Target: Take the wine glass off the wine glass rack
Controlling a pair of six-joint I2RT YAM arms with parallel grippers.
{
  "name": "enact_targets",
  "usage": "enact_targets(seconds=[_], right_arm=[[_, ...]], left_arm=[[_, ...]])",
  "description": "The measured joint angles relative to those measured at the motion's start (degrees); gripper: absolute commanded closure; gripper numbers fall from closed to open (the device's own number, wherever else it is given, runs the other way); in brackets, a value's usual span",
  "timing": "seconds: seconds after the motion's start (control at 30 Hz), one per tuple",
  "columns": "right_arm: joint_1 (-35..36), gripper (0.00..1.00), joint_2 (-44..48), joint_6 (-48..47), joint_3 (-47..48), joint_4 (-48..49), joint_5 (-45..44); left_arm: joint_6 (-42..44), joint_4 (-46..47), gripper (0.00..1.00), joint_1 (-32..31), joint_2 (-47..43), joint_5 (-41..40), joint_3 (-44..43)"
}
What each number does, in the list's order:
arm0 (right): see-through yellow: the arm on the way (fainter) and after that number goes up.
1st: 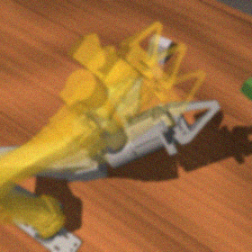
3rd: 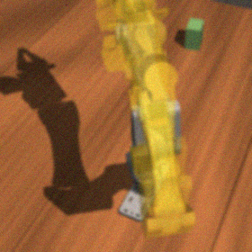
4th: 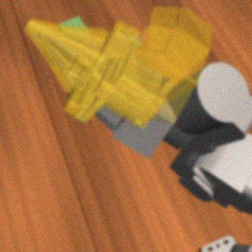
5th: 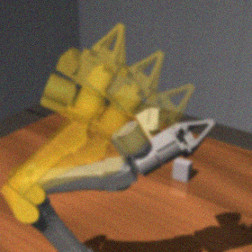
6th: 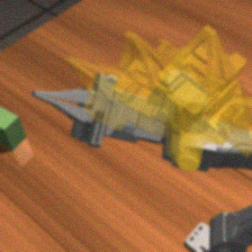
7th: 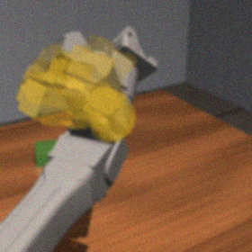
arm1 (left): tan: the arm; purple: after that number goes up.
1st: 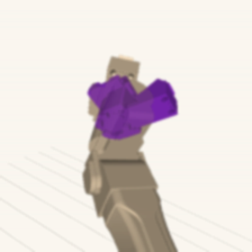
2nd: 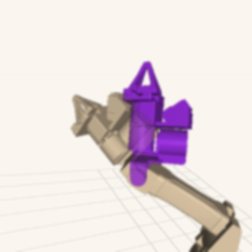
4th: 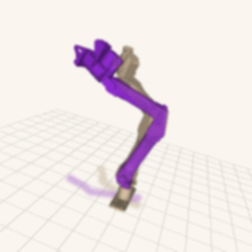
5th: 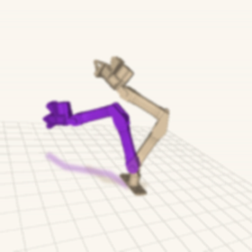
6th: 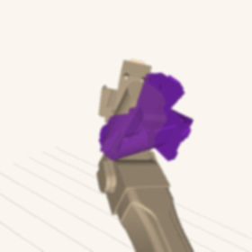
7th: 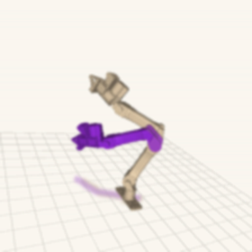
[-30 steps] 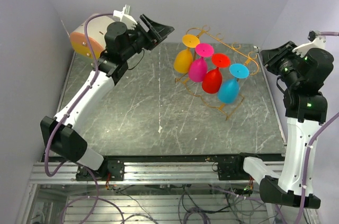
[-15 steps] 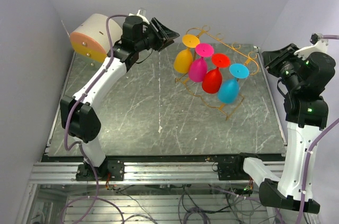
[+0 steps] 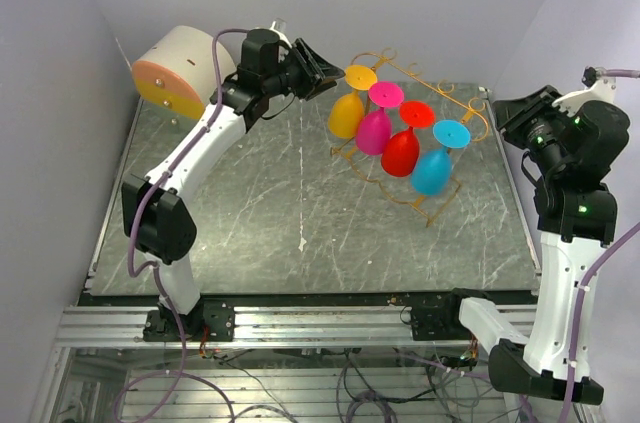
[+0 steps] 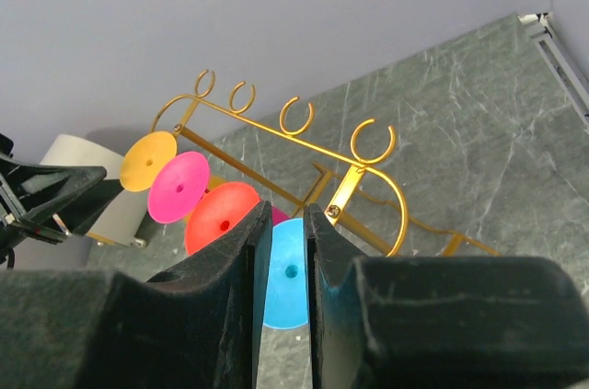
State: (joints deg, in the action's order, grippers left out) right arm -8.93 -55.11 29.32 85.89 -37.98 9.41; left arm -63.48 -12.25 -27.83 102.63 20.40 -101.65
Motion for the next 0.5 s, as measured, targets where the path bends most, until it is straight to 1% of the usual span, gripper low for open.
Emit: enact_targets(seconds=[0.23,0.37,0.5], right_arm=[[0.0,0.79,0.1,0.0,-0.3,0.0,0.1],[0.0,0.79,0.3,0.0,-0.8,0.1,0.1],[0.0,0.79,0.3,0.0,-1.0,0.2,0.1]], left_arm=[[0.0,0.0,0.54,0.0,3.5,0.5,-3.4],[0.0,-0.1,0.58,-0.1,5.5,0.9,-4.9],[-0.2,0.2,0.6,-0.2,6.3,1.2,-5.9]])
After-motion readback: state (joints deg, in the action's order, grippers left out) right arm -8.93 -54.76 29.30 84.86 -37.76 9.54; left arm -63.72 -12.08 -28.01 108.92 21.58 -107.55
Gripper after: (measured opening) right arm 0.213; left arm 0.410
